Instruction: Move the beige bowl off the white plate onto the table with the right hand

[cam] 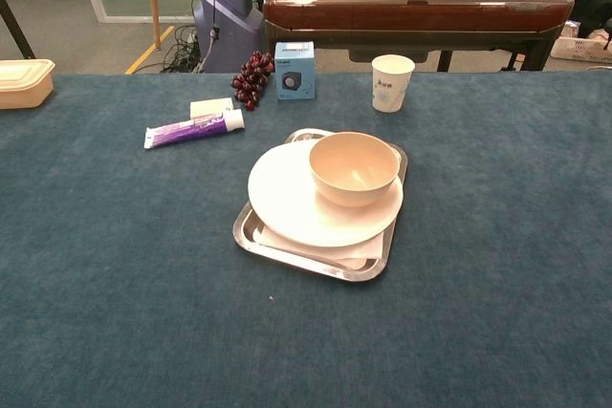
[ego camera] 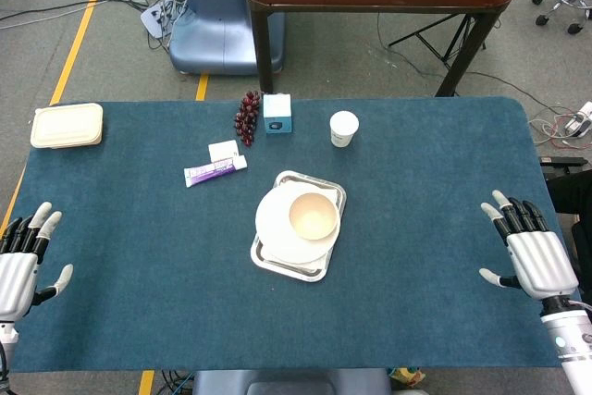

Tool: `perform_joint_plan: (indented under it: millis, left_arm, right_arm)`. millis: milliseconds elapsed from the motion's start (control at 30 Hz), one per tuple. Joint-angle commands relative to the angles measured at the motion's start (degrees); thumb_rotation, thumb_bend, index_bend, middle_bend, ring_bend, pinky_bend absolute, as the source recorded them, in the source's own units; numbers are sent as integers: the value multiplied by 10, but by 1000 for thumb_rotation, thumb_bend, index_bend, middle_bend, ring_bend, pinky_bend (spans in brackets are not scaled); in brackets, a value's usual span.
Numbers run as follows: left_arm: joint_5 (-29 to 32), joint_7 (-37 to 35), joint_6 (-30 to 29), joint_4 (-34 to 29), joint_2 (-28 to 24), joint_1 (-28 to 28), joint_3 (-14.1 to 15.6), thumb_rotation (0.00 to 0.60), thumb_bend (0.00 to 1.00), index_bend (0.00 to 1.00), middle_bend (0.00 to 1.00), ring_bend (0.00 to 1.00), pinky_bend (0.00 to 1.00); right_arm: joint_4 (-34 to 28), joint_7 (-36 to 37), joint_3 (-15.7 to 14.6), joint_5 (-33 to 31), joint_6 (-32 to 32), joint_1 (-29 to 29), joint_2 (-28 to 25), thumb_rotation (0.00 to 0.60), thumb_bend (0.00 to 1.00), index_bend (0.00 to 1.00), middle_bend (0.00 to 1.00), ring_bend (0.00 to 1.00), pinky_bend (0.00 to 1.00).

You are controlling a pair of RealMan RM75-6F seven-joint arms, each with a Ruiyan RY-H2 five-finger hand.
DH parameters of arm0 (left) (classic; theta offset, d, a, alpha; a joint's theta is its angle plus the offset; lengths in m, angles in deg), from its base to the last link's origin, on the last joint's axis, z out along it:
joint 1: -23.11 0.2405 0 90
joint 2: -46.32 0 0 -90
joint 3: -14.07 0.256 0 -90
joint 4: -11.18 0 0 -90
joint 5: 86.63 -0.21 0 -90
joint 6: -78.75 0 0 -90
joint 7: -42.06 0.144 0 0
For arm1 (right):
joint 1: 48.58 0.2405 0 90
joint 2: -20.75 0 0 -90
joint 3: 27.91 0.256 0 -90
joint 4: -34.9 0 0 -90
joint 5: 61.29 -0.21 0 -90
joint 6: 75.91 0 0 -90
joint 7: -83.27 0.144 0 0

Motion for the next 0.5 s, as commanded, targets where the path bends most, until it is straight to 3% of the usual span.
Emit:
perform_joint_plan:
  millis: [33,500]
  left_arm:
    - [1,0,0,-1,0,0,0,600,324,0,0,0,0]
    - [0,4,-5,-2,1,3,0,600,325,0,0,0,0]
  right_arm:
    - [2,0,1,1,3,2,2,600,0,0,0,0,0]
    - [-4,-24,6,-20,45,27,-2,600,0,0,0,0,0]
